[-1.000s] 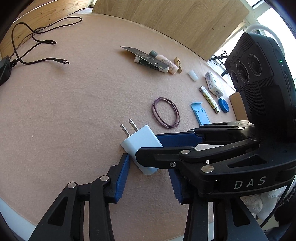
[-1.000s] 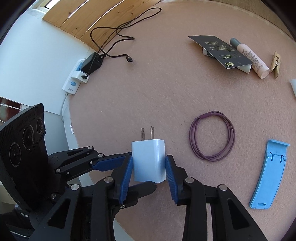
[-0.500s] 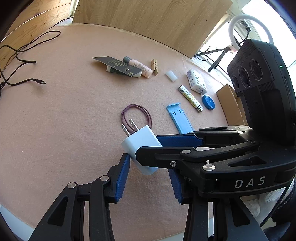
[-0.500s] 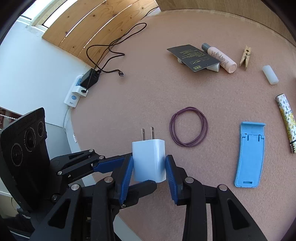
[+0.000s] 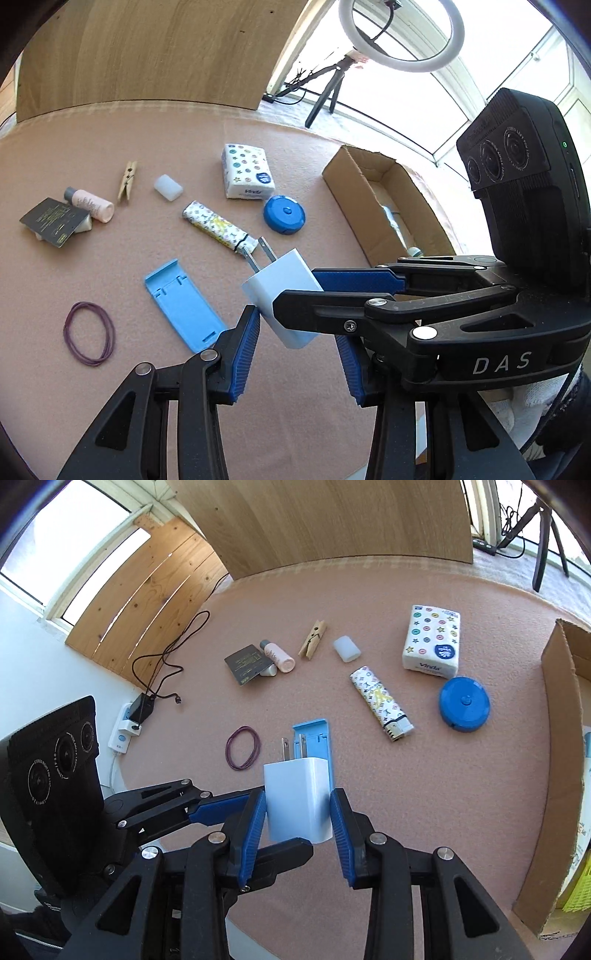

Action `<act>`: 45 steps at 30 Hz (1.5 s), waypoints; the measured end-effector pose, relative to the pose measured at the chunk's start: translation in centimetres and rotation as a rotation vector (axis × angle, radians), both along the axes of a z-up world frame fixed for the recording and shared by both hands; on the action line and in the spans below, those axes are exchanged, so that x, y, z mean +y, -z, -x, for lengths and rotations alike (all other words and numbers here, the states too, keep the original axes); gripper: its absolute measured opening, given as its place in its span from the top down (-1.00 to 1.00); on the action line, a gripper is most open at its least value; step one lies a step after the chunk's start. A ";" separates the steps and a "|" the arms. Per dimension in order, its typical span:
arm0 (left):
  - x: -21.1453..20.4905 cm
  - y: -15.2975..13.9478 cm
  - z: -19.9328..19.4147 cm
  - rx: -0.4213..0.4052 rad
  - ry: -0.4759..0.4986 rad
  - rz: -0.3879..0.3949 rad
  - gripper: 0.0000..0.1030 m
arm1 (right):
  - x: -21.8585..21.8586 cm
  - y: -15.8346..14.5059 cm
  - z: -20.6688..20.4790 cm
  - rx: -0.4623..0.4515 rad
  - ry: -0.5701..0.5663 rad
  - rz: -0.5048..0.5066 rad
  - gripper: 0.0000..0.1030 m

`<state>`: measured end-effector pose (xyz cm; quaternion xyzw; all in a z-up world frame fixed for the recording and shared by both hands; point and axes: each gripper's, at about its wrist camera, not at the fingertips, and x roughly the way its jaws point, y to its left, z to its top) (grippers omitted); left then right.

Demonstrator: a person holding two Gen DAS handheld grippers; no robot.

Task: Organize objects
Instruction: 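Lift the charger plug with the right tool and carry it over the box, then lower the plug beside the sunscreen bottle and open the right tool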

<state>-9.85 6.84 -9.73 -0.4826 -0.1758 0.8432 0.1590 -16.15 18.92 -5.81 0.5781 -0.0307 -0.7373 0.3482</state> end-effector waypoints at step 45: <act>21.8 -0.8 14.7 0.041 0.292 0.062 -0.54 | 23.5 -0.7 7.1 0.115 0.486 -0.017 -0.37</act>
